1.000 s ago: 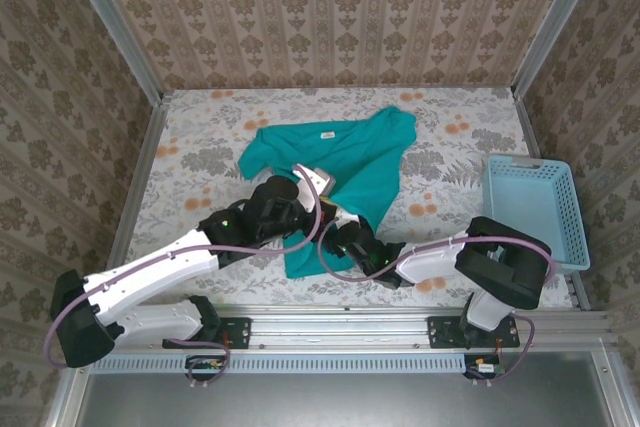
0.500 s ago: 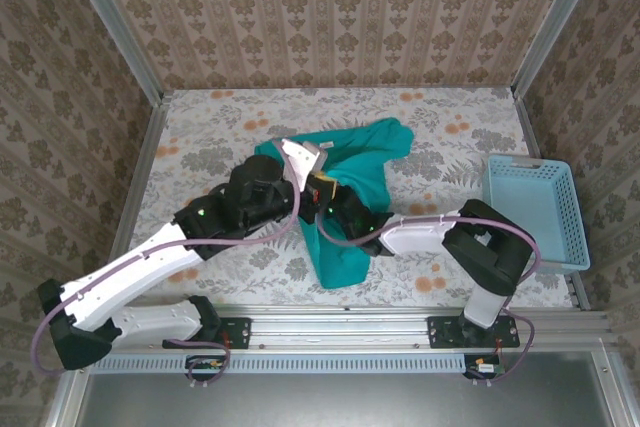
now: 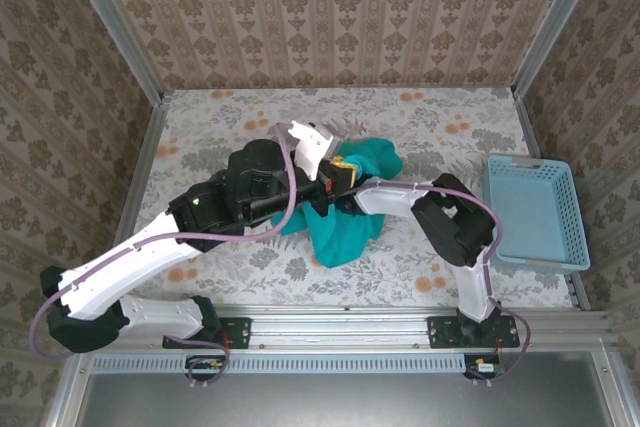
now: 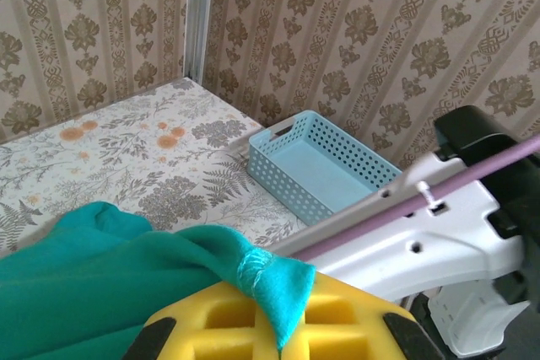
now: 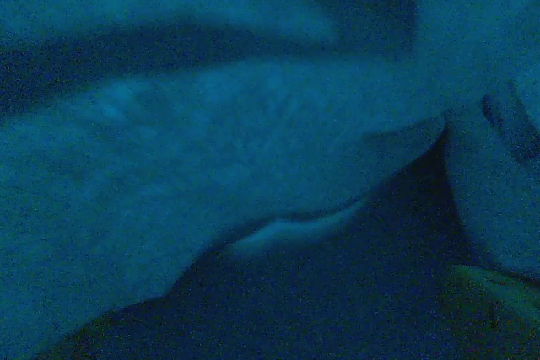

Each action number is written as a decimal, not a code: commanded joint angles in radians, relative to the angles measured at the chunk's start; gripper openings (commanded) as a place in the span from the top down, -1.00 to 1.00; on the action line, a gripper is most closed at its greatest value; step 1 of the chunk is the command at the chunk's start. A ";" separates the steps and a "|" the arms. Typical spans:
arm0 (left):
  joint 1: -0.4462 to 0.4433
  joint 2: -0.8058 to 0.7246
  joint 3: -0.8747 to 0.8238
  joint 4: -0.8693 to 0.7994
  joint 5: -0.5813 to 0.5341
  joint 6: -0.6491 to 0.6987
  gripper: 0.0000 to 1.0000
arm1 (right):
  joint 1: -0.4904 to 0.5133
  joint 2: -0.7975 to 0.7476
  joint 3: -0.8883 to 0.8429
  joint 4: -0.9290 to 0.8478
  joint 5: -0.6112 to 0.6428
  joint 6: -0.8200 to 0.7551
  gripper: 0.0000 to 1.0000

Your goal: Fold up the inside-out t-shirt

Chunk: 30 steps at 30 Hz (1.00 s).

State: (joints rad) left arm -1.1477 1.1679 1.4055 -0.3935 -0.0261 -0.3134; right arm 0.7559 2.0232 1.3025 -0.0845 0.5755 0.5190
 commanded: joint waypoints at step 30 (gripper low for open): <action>0.012 -0.014 0.091 -0.038 -0.188 0.016 1.00 | -0.027 0.328 0.480 -0.602 -0.116 -0.007 -0.05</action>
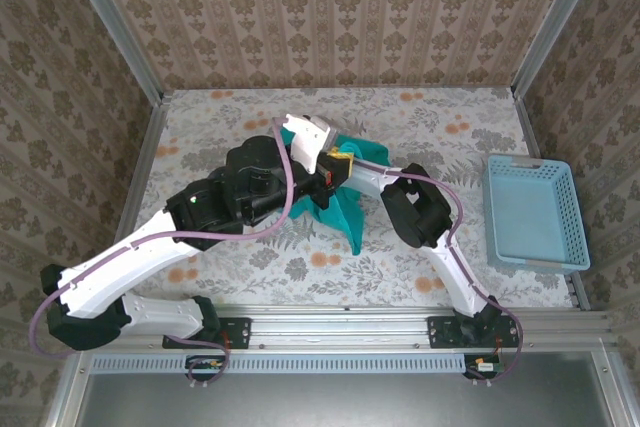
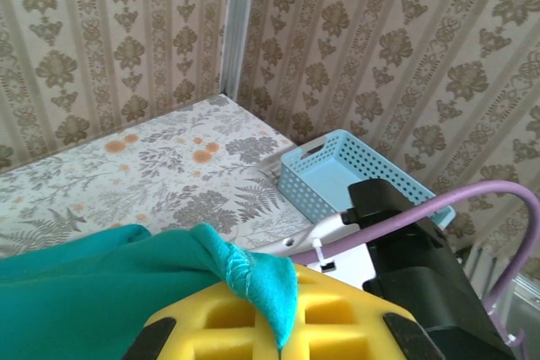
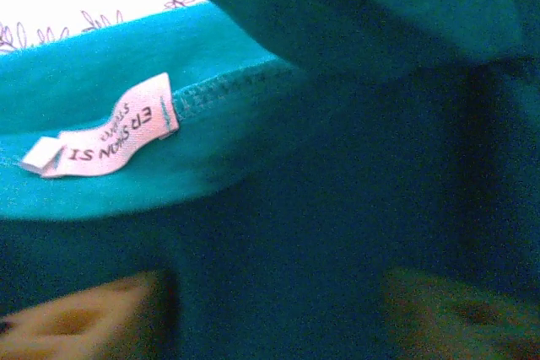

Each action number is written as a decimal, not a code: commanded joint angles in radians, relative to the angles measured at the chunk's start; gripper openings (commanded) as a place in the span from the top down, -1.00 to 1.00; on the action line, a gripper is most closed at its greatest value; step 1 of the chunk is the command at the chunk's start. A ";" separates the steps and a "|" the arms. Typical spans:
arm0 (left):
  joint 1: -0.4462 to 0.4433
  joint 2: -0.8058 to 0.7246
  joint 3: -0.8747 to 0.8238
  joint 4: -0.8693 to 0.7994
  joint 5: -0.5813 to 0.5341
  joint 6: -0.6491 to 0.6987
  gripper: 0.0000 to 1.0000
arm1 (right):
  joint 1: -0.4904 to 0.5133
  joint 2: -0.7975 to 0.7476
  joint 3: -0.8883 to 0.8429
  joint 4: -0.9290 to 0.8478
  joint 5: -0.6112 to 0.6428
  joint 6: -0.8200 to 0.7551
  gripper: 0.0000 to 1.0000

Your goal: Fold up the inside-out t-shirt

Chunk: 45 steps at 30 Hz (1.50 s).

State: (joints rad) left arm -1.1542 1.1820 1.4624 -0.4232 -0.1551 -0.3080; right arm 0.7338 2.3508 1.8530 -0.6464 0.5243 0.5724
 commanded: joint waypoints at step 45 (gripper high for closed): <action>0.797 0.584 -0.300 -0.116 0.283 -0.175 1.00 | 0.295 -0.711 -1.073 0.996 -0.362 -0.227 1.00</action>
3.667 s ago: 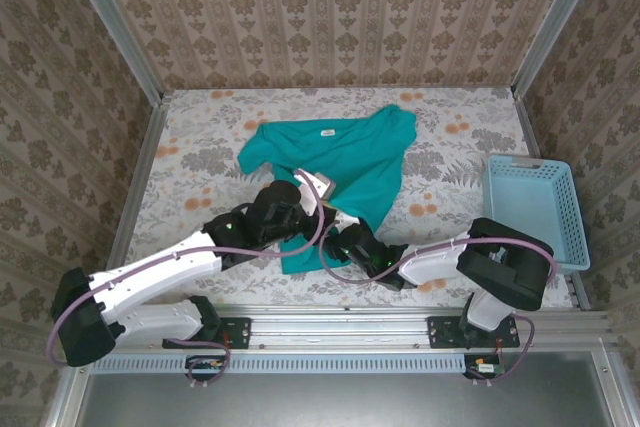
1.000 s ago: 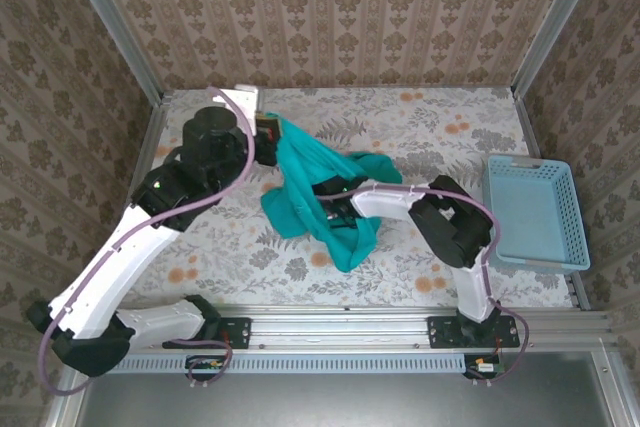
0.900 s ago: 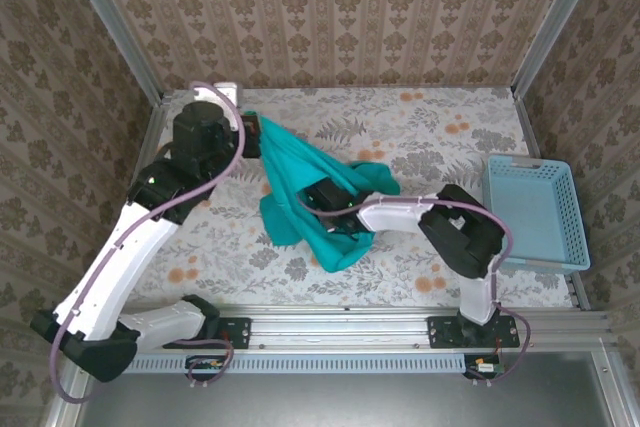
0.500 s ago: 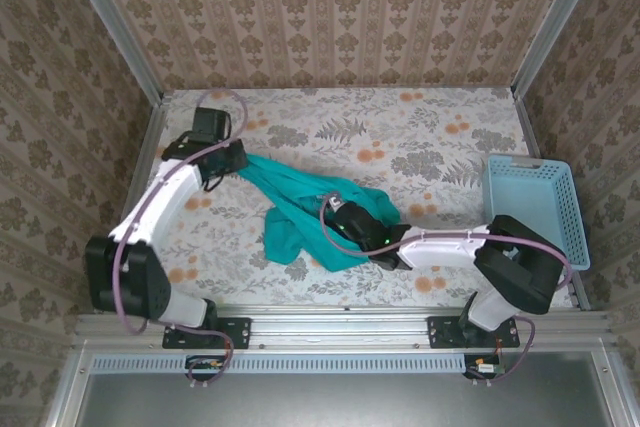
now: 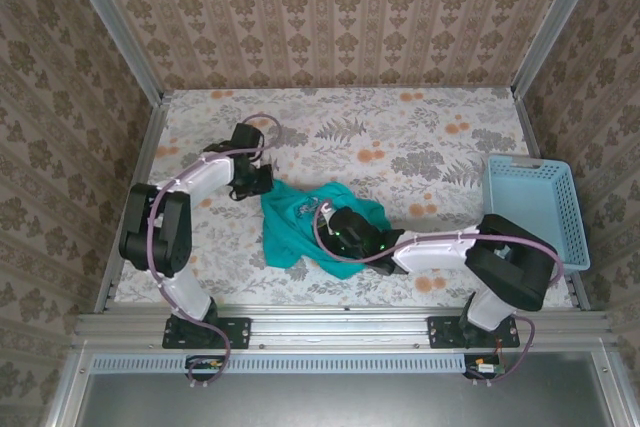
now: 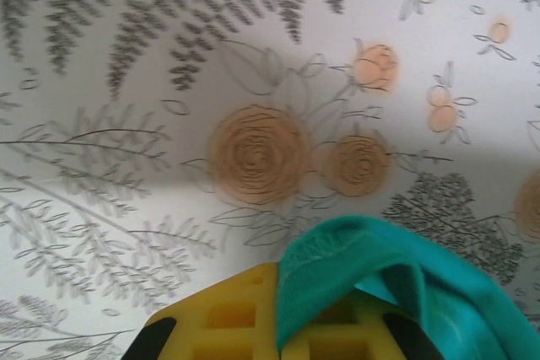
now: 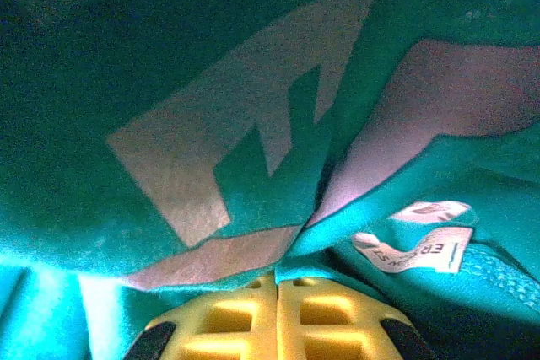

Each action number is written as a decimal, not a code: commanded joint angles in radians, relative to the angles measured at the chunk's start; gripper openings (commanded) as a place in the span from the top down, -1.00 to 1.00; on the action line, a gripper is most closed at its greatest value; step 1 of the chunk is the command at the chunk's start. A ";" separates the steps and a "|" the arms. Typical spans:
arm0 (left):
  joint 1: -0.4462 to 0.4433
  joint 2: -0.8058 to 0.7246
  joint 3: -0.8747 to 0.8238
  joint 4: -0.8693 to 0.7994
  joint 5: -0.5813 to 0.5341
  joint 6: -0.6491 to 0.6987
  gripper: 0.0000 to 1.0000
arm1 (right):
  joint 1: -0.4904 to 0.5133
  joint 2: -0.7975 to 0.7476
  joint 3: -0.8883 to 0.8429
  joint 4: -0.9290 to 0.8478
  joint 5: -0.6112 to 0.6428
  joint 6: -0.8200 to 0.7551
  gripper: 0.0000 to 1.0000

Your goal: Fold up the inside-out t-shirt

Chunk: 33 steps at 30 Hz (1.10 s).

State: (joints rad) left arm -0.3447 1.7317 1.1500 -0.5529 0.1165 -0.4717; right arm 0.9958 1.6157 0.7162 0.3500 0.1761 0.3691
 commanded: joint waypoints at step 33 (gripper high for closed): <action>-0.268 -0.648 -0.441 0.187 0.131 -0.248 -0.28 | 0.040 -0.262 -0.078 0.173 0.091 -0.043 1.00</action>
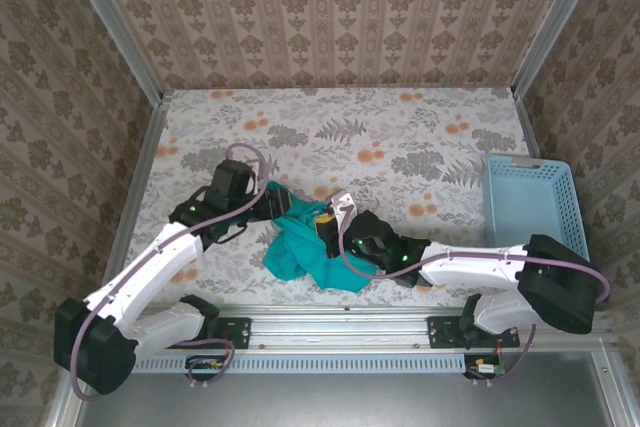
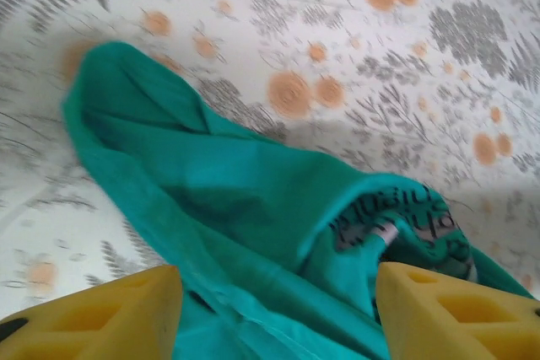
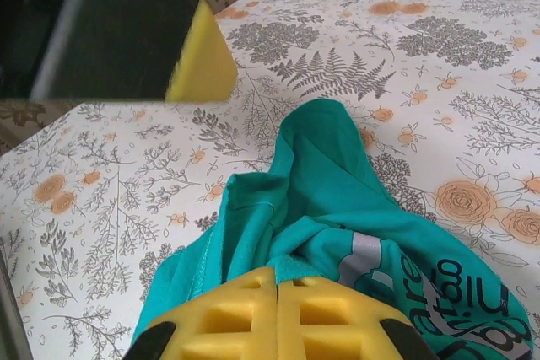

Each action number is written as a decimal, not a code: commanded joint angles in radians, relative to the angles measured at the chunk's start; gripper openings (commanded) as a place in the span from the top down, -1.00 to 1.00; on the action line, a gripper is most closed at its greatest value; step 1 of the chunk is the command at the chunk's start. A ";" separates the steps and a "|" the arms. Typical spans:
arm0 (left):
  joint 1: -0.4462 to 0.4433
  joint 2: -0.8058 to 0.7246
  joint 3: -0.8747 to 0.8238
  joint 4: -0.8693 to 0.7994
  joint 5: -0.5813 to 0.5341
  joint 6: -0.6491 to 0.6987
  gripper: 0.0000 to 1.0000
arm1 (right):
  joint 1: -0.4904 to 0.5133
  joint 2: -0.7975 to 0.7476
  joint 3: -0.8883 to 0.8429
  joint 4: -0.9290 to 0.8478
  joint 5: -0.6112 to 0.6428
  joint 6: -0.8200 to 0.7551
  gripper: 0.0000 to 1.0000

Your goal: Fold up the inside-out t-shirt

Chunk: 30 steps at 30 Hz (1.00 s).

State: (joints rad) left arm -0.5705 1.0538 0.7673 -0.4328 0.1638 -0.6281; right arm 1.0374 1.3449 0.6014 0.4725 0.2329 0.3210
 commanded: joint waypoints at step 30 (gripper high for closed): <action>0.218 -0.025 -0.217 -0.090 -0.309 0.007 1.00 | -0.197 -0.490 0.039 -0.242 0.138 0.070 1.00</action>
State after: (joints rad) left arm -0.4194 1.0664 0.5709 -0.4301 -0.0551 -0.6388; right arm 0.8570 0.9302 0.6209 0.2691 0.3817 0.3717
